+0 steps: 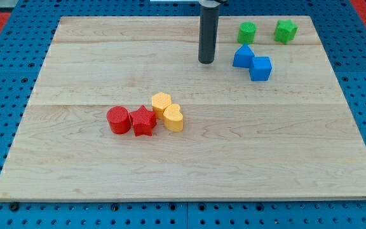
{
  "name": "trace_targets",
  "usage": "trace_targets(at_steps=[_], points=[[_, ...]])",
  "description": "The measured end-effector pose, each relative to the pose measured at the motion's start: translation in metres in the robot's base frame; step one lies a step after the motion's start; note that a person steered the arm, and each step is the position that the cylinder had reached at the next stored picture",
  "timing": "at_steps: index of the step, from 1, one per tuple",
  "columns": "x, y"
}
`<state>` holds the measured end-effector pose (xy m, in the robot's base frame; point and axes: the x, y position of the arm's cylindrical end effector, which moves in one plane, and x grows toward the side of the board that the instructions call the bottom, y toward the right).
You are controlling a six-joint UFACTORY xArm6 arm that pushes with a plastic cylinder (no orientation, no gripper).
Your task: Move the blue blocks above the red circle
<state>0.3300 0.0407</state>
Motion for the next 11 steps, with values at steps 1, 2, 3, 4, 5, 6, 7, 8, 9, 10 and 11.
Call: trace_targets(at_steps=[1,2,3,4,5,6,7,8,9,10,11], points=[[-0.052,-0.008],[-0.066,0.067],[-0.034,0.076],[0.002,0.075],[0.036,0.059],[0.049,0.031],[0.025,0.047],[0.017,0.086],[0.017,0.143],[0.036,0.177],[0.059,0.194]])
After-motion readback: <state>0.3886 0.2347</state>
